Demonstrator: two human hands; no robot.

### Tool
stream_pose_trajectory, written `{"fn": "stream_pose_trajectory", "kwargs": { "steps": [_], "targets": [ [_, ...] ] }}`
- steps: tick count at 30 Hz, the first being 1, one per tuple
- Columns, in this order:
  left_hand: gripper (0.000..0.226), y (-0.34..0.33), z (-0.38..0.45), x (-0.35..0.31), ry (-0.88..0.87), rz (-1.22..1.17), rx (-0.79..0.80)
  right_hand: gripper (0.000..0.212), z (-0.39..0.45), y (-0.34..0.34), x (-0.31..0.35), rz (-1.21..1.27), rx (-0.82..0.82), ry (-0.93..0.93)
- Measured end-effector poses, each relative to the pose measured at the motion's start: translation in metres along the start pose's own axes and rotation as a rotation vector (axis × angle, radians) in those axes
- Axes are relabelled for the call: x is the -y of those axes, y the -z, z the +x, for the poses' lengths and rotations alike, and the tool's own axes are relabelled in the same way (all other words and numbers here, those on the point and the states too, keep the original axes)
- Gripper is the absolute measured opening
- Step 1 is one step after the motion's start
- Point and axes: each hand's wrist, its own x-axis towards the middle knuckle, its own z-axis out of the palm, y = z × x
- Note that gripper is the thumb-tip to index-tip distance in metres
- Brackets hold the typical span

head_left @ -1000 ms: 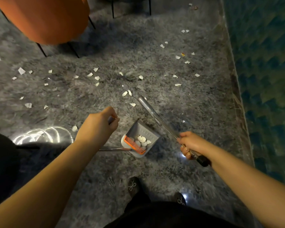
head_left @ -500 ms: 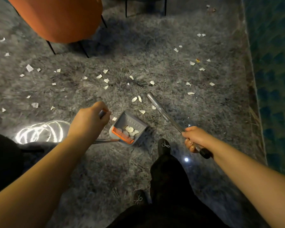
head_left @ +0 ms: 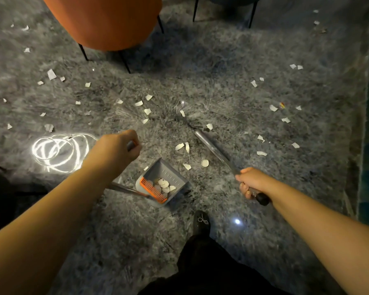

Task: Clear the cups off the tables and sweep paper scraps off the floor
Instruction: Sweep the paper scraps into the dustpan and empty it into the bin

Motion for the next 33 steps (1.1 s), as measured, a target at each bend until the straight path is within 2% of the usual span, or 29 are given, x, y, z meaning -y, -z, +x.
{"fn": "stream_pose_trajectory", "kwargs": {
  "steps": [1, 6, 11, 17, 21, 26, 33],
  "targets": [
    [0.013, 0.001, 0.008, 0.001, 0.017, 0.003, 0.012, 0.004, 0.008, 0.002, 0.012, -0.041, 0.002, 0.007],
    [0.013, 0.004, 0.028, 0.005, 0.014, 0.006, 0.015, 0.005, 0.050, -0.007, 0.053, -0.181, 0.048, -0.003],
    [0.011, 0.003, 0.027, 0.003, 0.025, 0.022, 0.014, 0.016, 0.064, -0.032, 0.066, -0.406, 0.084, 0.069],
    [0.012, 0.007, 0.023, 0.011, 0.079, 0.005, 0.073, 0.034, 0.052, -0.051, 0.053, -0.587, 0.066, 0.030],
    [0.011, 0.009, 0.014, 0.017, 0.091, -0.008, 0.086, 0.039, 0.037, -0.054, 0.023, -0.507, 0.057, -0.020],
    [0.012, 0.003, -0.002, 0.019, 0.032, -0.014, 0.076, 0.018, 0.016, -0.080, -0.003, -0.330, 0.154, -0.074],
    [0.012, -0.003, -0.016, 0.026, -0.041, -0.032, 0.038, 0.032, -0.018, -0.118, -0.021, -0.229, 0.290, -0.082]
  ]
}}
